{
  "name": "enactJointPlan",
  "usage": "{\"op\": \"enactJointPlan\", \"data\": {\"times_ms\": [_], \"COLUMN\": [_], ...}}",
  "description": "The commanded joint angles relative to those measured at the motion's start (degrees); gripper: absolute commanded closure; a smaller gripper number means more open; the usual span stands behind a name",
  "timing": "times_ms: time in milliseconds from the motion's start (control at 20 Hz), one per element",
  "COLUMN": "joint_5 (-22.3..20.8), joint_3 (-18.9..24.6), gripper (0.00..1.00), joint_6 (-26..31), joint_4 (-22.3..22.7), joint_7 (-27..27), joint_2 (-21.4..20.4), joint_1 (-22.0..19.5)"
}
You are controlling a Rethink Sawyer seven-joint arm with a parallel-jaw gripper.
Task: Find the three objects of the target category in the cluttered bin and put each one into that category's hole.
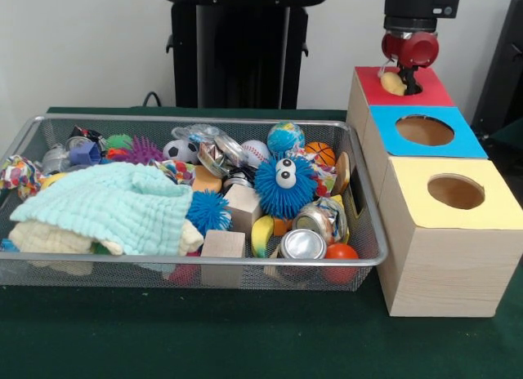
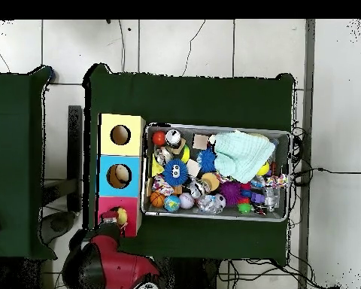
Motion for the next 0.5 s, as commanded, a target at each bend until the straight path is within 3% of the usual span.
{"op": "enactJointPlan", "data": {"times_ms": [50, 500], "joint_5": [1.26, 3.40], "joint_3": [6.16, 6.56], "gripper": [0.00, 0.00], "joint_6": [4.76, 8.76], "joint_4": [7.64, 9.04], "joint_7": [12.72, 12.61], "joint_2": [3.18, -1.31], "joint_1": [-0.84, -0.12]}}
